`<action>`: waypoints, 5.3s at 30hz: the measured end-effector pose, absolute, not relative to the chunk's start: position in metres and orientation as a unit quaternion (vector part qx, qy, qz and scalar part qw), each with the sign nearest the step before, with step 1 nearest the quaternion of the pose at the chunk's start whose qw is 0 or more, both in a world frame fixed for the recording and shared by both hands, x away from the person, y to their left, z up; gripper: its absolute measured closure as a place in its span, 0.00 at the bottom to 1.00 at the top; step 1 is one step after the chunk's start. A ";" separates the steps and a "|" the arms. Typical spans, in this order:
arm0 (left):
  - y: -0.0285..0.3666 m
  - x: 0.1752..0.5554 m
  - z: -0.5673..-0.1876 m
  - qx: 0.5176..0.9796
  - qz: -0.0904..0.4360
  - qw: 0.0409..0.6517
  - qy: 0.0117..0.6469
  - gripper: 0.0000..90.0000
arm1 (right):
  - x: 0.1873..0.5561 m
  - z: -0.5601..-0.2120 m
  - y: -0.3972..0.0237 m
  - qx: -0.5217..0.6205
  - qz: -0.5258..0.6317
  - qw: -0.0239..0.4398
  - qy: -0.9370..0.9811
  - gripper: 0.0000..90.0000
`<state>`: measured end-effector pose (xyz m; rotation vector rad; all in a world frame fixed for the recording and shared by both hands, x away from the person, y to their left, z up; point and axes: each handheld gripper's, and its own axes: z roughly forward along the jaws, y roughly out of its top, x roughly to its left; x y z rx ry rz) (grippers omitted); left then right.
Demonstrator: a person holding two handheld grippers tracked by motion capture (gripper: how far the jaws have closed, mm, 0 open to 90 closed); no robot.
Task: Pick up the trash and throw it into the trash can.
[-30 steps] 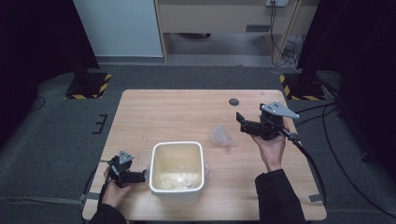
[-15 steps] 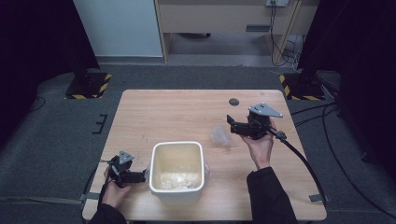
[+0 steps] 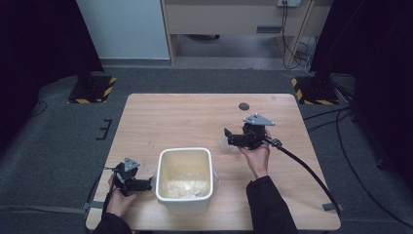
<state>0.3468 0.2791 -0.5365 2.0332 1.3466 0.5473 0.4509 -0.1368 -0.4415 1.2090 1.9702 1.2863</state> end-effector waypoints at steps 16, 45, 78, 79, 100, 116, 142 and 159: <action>0.279 0.347 -0.536 0.772 0.208 0.316 0.511 0.00 | 0.464 -0.501 -0.112 0.451 0.400 0.223 0.766 0.07; 0.279 0.347 -0.536 0.772 0.208 0.315 0.511 0.00 | 0.450 -0.475 -0.123 0.410 0.420 0.233 0.775 0.51; 0.279 0.347 -0.536 0.771 0.208 0.315 0.512 0.00 | 0.359 -0.350 -0.193 0.330 0.603 0.258 0.679 0.51; 0.279 0.347 -0.536 0.771 0.208 0.315 0.512 0.00 | 0.357 -0.348 -0.193 0.327 0.607 0.256 0.677 0.51; 0.279 0.347 -0.536 0.772 0.208 0.315 0.512 0.00 | 0.325 -0.333 -0.142 0.245 0.631 0.214 0.705 0.51; 0.279 0.347 -0.536 0.771 0.208 0.315 0.512 0.00 | 0.323 -0.358 -0.094 0.214 0.615 0.155 0.743 0.50; 0.279 0.347 -0.536 0.772 0.208 0.315 0.512 0.00 | 0.323 -0.393 -0.052 0.194 0.570 0.110 0.791 0.30; 0.279 0.347 -0.536 0.771 0.208 0.315 0.512 0.00 | 0.335 -0.365 -0.101 0.248 0.601 0.177 0.739 0.22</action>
